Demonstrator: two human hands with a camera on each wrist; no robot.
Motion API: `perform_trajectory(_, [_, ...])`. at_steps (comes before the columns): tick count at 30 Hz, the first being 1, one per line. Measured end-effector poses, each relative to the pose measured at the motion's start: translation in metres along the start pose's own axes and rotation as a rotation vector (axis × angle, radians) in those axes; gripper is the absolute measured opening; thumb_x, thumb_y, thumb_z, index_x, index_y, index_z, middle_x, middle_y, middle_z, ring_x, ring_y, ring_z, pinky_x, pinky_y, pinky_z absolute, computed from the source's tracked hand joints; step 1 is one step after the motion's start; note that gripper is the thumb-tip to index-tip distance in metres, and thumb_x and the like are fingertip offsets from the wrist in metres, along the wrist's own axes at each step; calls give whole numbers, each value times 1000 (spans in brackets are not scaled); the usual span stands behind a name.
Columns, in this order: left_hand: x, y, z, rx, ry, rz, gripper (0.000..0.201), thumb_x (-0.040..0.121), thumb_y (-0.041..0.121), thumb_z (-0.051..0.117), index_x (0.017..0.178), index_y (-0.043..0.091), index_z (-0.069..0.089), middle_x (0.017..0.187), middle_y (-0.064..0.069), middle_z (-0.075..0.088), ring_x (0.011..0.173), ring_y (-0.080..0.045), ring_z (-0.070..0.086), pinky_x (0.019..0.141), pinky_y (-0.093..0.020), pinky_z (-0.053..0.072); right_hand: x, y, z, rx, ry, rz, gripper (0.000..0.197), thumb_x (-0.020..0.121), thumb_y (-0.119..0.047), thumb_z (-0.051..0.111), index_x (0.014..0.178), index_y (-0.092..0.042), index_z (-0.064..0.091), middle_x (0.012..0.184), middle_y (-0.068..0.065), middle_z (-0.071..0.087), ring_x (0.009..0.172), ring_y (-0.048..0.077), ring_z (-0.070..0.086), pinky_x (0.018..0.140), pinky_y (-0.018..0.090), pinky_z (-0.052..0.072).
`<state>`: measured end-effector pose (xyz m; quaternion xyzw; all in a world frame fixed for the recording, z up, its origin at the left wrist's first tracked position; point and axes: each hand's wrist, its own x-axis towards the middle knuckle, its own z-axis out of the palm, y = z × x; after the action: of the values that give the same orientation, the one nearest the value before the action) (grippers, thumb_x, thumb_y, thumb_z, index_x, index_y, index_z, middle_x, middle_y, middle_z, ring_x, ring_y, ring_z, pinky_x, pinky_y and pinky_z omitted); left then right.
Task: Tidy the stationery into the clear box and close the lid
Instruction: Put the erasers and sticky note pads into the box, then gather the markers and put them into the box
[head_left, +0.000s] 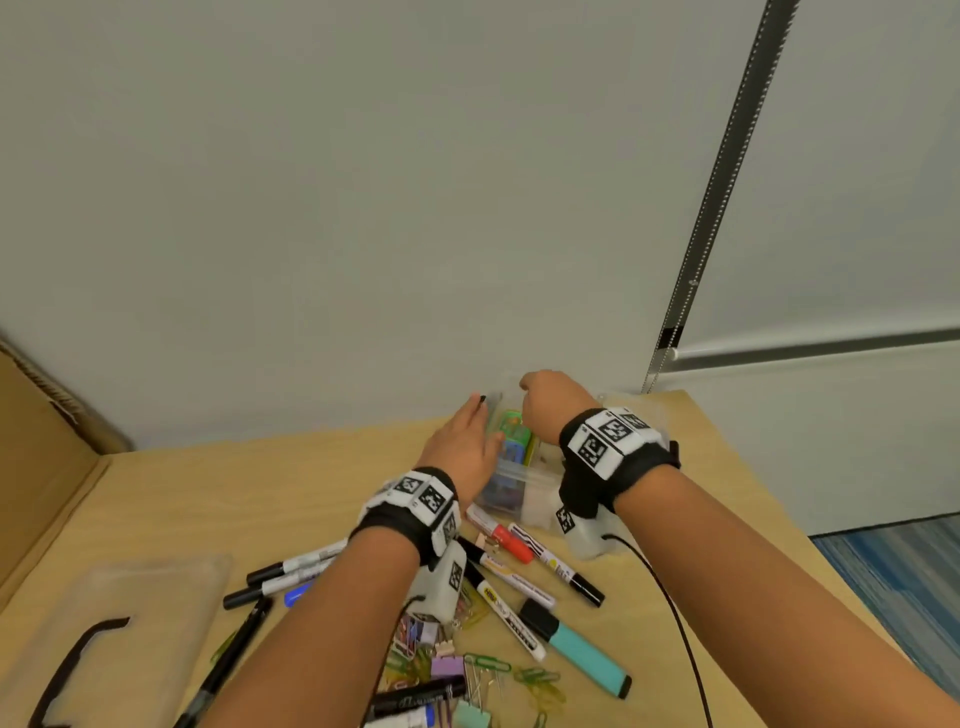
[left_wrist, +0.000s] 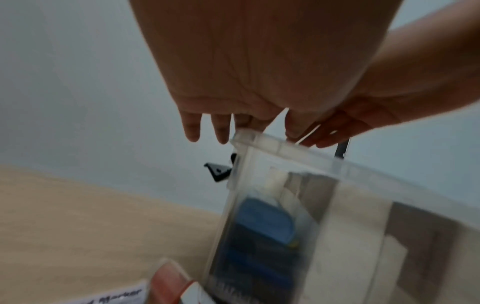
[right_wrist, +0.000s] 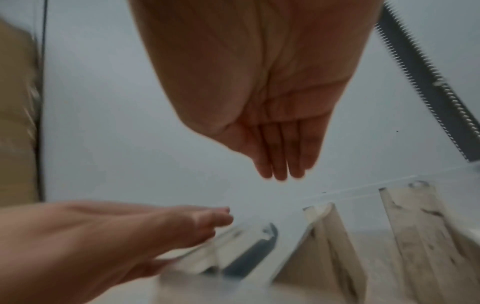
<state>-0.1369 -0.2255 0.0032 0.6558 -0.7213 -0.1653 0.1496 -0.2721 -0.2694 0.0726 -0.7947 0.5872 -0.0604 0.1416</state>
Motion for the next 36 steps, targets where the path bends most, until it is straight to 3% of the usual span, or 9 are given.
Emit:
perform_trajectory(3, [-26,-1,-10,-52,243,48,44,98,33,38,140,19,36,146,0,32,131,-16,37,110,-36,35,-51,11,10,224,334,-148,24,92,-10,44,111,-9,60,109,7,60,97,22,59,85,35,50])
perform_trajectory(6, [-63,0,-5,25,367,132,22,94,26,45,115,25,48,116,8,42,106,-7,39,96,-26,39,-95,23,28,252,406,-247,11,94,-18,46,97,-17,56,89,-3,57,76,12,55,69,26,50])
perform_trajectory(9, [-82,-3,17,191,115,210,16,93,28,43,107,28,52,113,10,47,107,-10,40,96,-31,40,-113,37,56,115,239,-199,13,94,-21,45,98,-17,56,90,0,61,75,16,59,67,27,49])
perform_trajectory(14, [-86,-12,50,403,-377,243,54,86,7,48,137,25,41,142,-1,38,131,-25,31,105,-41,35,-119,66,104,-163,-160,56,29,93,-29,48,120,-16,50,118,4,54,108,25,57,84,34,46])
perform_trajectory(22, [-72,-6,53,553,-423,262,55,81,0,57,131,19,45,138,-7,38,131,-30,30,102,-42,36,-127,73,109,-217,-207,103,27,95,-23,43,120,-16,47,118,5,58,106,24,60,84,34,47])
perform_trajectory(26, [-64,-2,51,584,-453,258,57,79,5,63,130,18,45,134,-10,40,129,-32,31,100,-43,36,-131,57,79,-106,-95,13,20,97,-22,43,113,-13,48,107,7,62,96,26,62,70,32,44])
perform_trajectory(30, [-59,3,50,655,-482,245,56,79,9,66,131,12,44,135,-14,39,129,-34,30,100,-44,36,-142,45,41,107,113,-147,12,96,-26,47,101,-17,53,92,2,64,79,18,62,68,32,51])
perform_trajectory(33, [-56,4,48,638,-491,231,53,79,10,66,126,11,44,135,-13,40,127,-34,32,98,-45,37,-147,39,13,338,362,-262,10,92,-28,53,101,-25,58,78,-9,62,67,5,58,60,21,50])
perform_trajectory(36, [-53,2,47,598,-513,236,49,78,12,68,120,12,44,129,-11,47,120,-31,40,92,-44,39,-144,41,-1,447,645,-303,15,90,-22,56,105,-21,59,85,-11,60,73,3,59,63,14,49])
